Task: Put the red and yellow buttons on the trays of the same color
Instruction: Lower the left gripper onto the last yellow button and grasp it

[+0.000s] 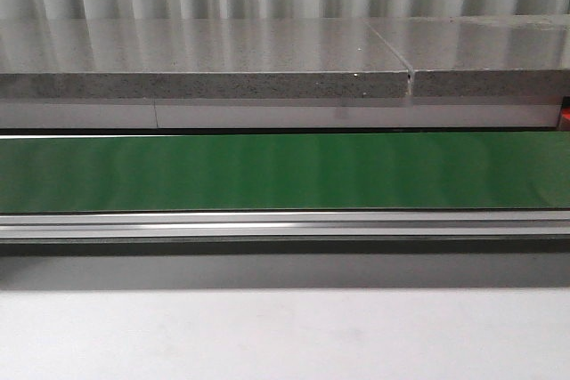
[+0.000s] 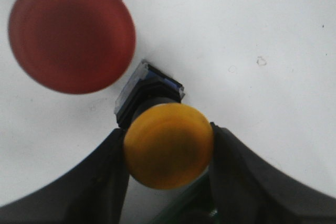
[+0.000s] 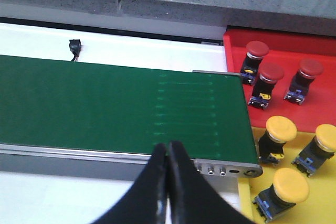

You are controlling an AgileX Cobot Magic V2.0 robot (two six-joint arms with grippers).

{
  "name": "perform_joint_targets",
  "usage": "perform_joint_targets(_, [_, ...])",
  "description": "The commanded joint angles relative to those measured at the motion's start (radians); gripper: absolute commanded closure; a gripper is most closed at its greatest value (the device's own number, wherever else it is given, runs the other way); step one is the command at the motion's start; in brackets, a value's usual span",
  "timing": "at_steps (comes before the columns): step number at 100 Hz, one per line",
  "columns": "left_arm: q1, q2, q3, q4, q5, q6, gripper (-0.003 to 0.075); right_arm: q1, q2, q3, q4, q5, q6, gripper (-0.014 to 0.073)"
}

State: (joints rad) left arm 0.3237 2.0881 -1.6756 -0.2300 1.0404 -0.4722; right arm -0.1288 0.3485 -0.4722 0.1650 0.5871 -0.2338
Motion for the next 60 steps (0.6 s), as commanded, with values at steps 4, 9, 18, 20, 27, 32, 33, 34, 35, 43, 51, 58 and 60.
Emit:
perform_joint_targets(4, [0.001,-0.057,-0.029,-0.021,-0.007,-0.006,0.0455,0.0,0.005,-0.028,0.014,-0.074,-0.01,0.0665])
perform_joint_targets(9, [0.001,-0.057,-0.029,-0.021,0.001,-0.003,0.0458,0.0,0.005,-0.028,0.014,-0.074,-0.01,0.0665])
perform_joint_targets(18, [0.001,-0.069,-0.029,-0.021,0.008,0.03,0.0458,0.0,0.005,-0.028,0.014,-0.074,-0.01,0.0665])
perform_joint_targets(20, [0.001,-0.074,-0.029,-0.021,0.008,0.044,0.0458,0.0,0.005,-0.028,0.014,-0.074,-0.01,0.0665])
perform_joint_targets(27, [0.001,-0.093,-0.029,-0.021,0.008,0.091,0.0458,0.0,0.005,-0.028,0.014,-0.074,-0.01,0.0665])
perform_joint_targets(32, [0.001,-0.112,-0.029,-0.019,0.008,0.138,0.0458,0.0,0.005,-0.028,0.014,-0.074,-0.01,0.0665])
perform_joint_targets(33, [0.001,-0.115,-0.029,-0.019,0.008,0.145,0.0458,0.0,0.005,-0.028,0.014,-0.074,-0.01,0.0665])
perform_joint_targets(34, [0.001,-0.117,-0.029,-0.019,0.008,0.152,0.0458,0.0,0.005,-0.028,0.014,-0.074,-0.01,0.0665])
perform_joint_targets(35, [0.001,-0.119,-0.029,-0.019,0.008,0.165,0.0458,0.0,0.005,-0.028,0.014,-0.074,-0.01,0.0665])
perform_joint_targets(43, [0.001,-0.152,-0.029,0.001,0.014,0.218,0.0458,0.0,0.005,-0.028,0.014,-0.074,-0.01,0.0665])
perform_joint_targets(51, [-0.002,-0.181,-0.029,0.03,0.03,0.265,0.0458,0.0,0.005,-0.028,0.014,-0.074,-0.01,0.0665])
perform_joint_targets(58, [-0.006,-0.207,-0.024,0.062,0.049,0.295,0.0458,0.0,0.005,-0.028,0.014,-0.074,-0.01,0.0665])
perform_joint_targets(60, [-0.006,-0.215,-0.023,0.071,0.055,0.297,0.0458,0.0,0.005,-0.028,0.014,-0.074,-0.01,0.0665])
